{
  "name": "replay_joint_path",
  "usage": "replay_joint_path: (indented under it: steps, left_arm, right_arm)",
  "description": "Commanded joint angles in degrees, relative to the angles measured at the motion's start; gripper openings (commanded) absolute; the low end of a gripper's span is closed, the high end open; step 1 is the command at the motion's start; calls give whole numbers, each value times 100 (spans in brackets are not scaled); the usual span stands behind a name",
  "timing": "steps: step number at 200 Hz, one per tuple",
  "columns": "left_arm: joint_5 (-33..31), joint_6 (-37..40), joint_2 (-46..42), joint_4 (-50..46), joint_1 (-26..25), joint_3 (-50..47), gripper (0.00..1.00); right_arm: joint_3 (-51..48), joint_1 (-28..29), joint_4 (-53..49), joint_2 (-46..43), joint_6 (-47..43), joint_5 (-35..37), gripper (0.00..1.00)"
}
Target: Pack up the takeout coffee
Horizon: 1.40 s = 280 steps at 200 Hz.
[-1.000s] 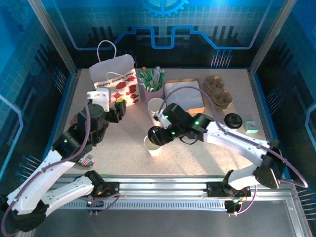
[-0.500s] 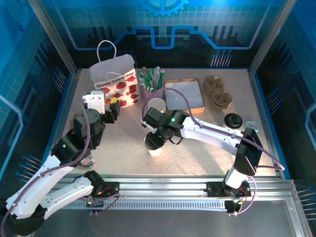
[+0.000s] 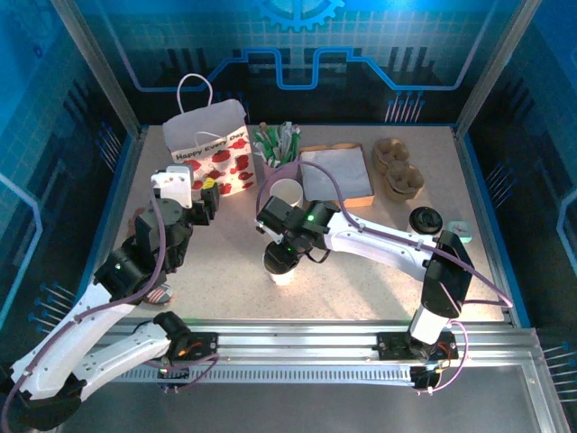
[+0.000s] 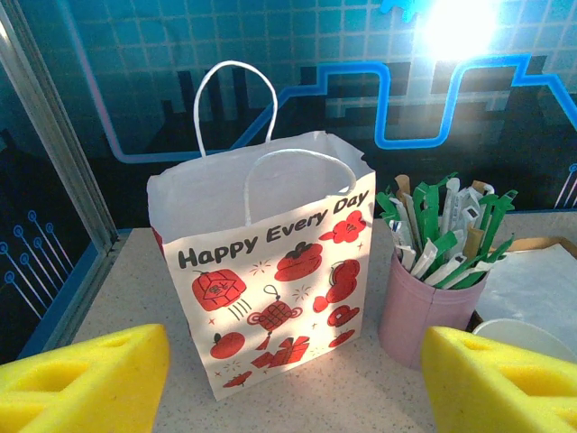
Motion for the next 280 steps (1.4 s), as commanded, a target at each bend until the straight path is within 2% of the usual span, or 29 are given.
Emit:
replay_joint_path:
  steps: [1,280]
  left_arm:
    - [-145,82,-9,148,42,-88,75]
    - [-154,82,17,137,50,-99,74]
  right_arm:
    - [106,73,62,81,-57,-43,65]
    - [-188,223,152,256,42,204,65]
